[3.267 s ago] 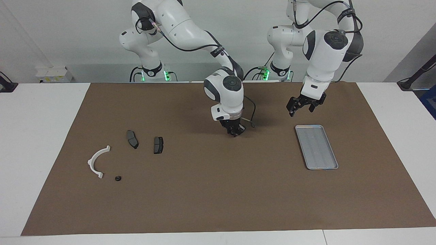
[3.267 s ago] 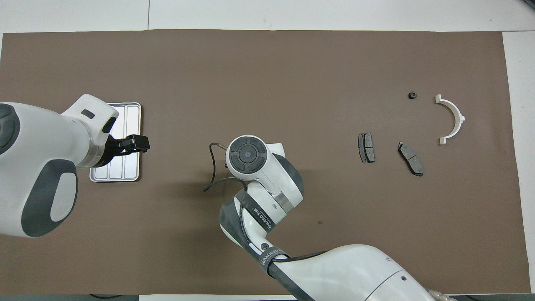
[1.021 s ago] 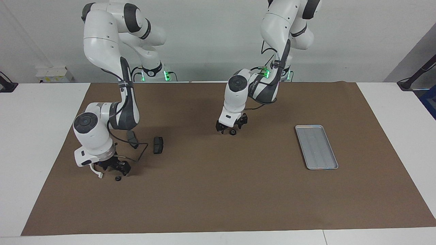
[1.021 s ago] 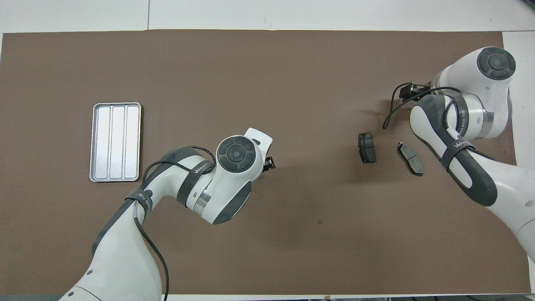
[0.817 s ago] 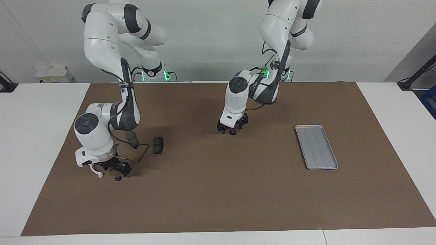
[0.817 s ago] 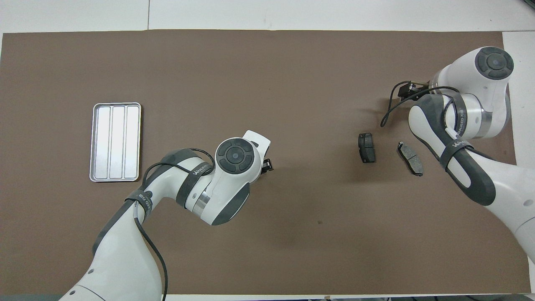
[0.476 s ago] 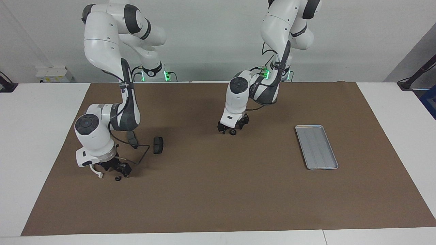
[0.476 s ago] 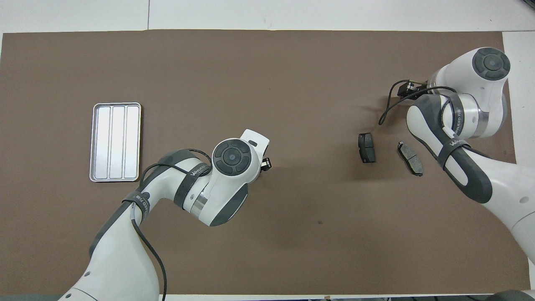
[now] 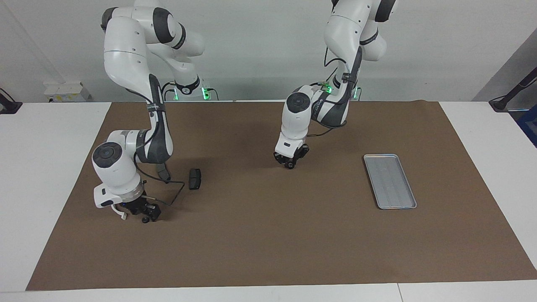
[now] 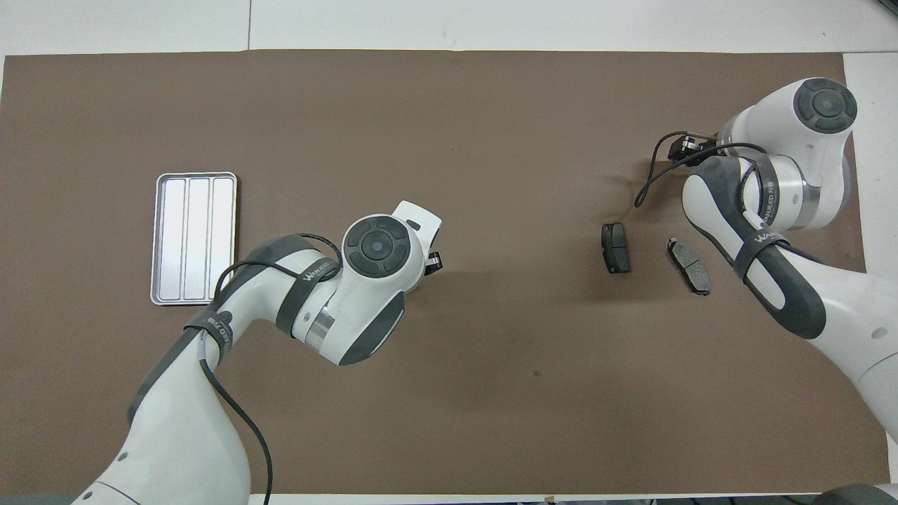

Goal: Pick bearing gear from pile to tray

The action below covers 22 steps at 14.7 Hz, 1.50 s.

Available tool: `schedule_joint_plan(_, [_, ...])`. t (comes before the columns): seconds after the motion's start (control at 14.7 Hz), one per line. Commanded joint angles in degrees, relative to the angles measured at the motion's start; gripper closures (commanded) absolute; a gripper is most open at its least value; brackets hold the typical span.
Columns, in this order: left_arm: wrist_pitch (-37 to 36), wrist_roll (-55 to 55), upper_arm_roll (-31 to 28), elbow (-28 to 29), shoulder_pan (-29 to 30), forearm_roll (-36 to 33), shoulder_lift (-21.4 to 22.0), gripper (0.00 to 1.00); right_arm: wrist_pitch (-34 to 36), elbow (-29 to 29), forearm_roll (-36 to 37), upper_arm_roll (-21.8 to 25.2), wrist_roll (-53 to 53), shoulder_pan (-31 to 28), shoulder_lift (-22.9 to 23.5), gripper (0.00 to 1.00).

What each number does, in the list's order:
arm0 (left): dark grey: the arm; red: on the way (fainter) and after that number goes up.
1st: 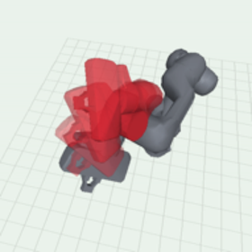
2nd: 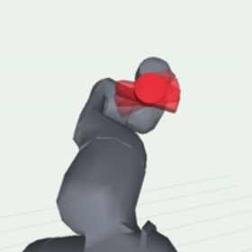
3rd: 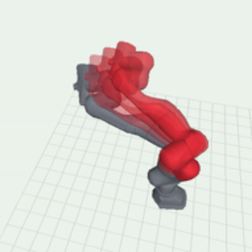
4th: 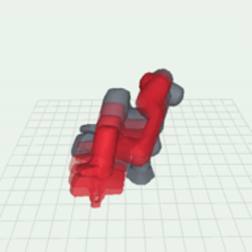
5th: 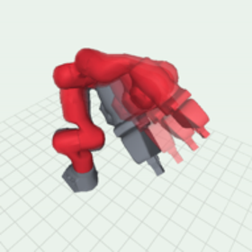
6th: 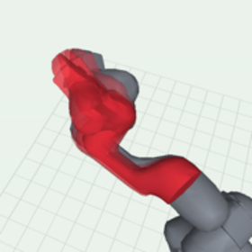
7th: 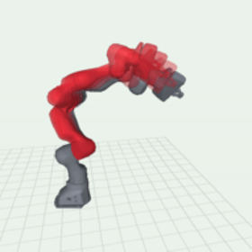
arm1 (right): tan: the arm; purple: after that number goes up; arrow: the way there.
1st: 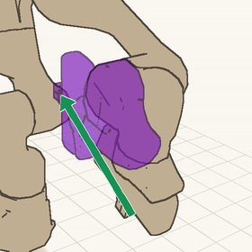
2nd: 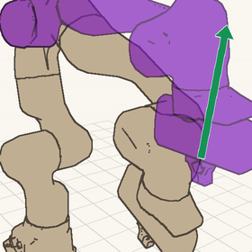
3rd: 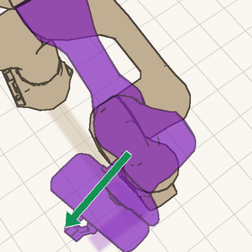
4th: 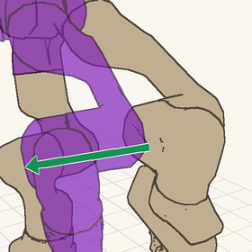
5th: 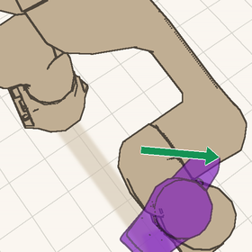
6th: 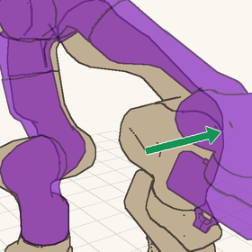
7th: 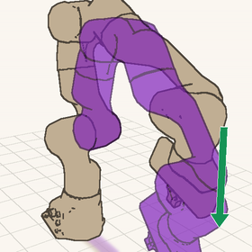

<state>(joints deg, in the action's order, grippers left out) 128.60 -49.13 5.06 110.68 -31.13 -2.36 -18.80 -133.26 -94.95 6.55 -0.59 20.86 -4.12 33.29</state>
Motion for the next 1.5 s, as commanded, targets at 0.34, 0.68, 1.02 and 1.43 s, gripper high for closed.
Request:
schedule_joint_plan(0.34, [-15.2, 40.1, 0.2, -2.2, 26.3, 1.0, 11.1, 1.0, -0.5, 3.0, -1.1, -0.7, 0.6, -0.5, 2.1, 0.57])
schedule_joint_plan(0.68, [-11.2, 57.9, 0.1, 3.3, 36.9, 1.0, 13.0, 1.0, 0.1, 3.1, -1.2, -0.9, 0.5, -0.5, 2.1, 0.95])
schedule_joint_plan(1.02, [-1.6, 57.5, 0.1, 13.3, 36.8, 1.0, 14.9, 1.0, 4.0, 4.9, -0.8, -0.9, 0.1, -0.2, 2.1, 1.0])
schedule_joint_plan(1.43, [6.4, 57.3, 0.1, 18.9, 36.7, 1.0, 14.1, 1.0, 18.2, 9.0, 0.1, -1.4, 0.0, 1.7, -2.3, 1.0])
